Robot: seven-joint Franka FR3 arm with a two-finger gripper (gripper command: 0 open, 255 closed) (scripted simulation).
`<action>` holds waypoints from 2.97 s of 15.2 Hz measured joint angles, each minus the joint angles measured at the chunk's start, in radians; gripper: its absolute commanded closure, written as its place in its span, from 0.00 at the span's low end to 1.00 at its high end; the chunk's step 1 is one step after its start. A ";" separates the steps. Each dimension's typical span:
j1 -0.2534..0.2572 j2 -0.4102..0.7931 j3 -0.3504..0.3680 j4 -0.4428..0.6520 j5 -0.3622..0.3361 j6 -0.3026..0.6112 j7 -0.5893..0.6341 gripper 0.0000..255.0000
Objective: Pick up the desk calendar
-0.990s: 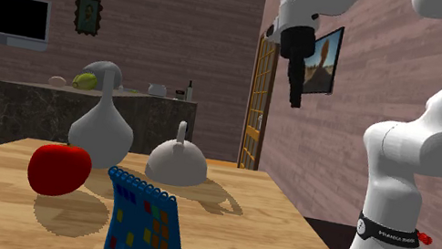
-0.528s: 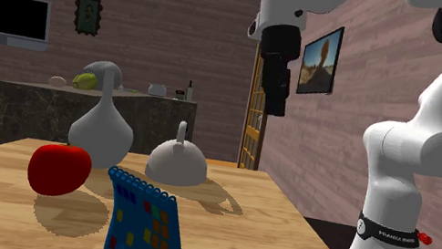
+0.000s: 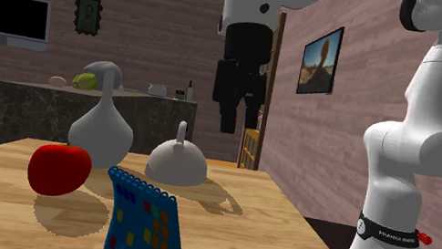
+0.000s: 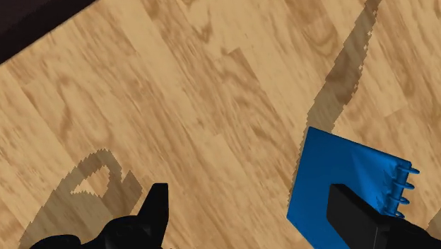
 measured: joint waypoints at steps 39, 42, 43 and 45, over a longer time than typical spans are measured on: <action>0.106 0.589 0.097 0.474 -0.384 0.001 0.485 1.00; 0.105 0.578 0.099 0.501 -0.376 -0.035 0.477 1.00; 0.105 0.574 0.100 0.508 -0.374 -0.045 0.475 1.00; 0.105 0.568 0.102 0.523 -0.370 -0.066 0.471 1.00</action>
